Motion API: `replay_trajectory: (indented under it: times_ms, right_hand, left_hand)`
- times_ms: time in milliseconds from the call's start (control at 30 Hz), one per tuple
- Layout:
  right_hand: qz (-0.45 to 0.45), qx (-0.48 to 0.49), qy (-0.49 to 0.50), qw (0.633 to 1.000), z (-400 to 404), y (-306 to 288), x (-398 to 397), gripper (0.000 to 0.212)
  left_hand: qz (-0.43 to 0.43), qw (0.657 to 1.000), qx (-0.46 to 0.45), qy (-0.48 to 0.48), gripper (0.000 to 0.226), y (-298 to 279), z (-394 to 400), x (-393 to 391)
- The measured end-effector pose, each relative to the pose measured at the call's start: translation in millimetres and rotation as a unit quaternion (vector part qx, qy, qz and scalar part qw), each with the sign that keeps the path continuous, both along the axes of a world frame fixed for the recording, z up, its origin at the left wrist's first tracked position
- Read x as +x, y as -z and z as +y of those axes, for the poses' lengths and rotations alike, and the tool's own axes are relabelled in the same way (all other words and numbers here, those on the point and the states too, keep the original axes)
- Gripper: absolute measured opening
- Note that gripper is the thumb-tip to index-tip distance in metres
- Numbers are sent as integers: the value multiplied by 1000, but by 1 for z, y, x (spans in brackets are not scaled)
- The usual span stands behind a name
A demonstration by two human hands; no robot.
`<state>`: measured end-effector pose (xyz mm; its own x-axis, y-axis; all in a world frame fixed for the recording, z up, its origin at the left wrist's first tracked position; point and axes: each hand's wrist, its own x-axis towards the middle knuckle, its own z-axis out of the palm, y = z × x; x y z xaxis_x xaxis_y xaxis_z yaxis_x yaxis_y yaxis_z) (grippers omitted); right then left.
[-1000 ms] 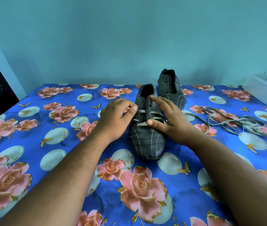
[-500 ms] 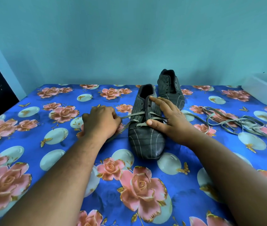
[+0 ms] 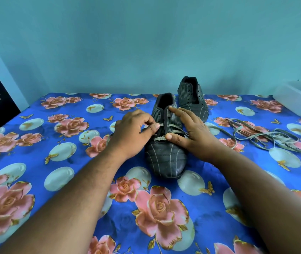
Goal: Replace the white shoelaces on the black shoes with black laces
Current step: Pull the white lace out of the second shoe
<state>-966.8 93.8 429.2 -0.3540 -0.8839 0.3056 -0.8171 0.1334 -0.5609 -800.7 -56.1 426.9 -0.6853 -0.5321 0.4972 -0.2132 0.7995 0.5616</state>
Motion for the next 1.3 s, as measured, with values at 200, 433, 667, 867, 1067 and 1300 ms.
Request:
replay_trajectory:
  times_ms: [200, 433, 667, 867, 1067, 1300]
  right_hand:
    - [-3, 1, -1, 1000, 0, 0, 0, 91]
    - [-5, 3, -1, 1000, 0, 0, 0, 92]
    - [-1, 5, 0, 1000, 0, -1, -1, 93]
    - [8, 5, -5, 1000, 0, -2, -3, 93]
    - [10, 14, -6, 1000, 1, -3, -3, 93]
    - [35, 72, 26, 996, 6, -15, -3, 109]
  left_hand:
    - [-108, 983, 3, -150, 18, -3, -11, 7]
    - [-162, 963, 16, -214, 17, -3, -19, 14]
    - [-24, 999, 1, -49, 36, 1, -6, 5]
    - [-90, 991, -14, -93, 20, -2, -11, 8]
    - [-36, 997, 62, 29, 21, -1, -2, 6]
    - [-120, 985, 99, -71, 25, 0, -16, 7]
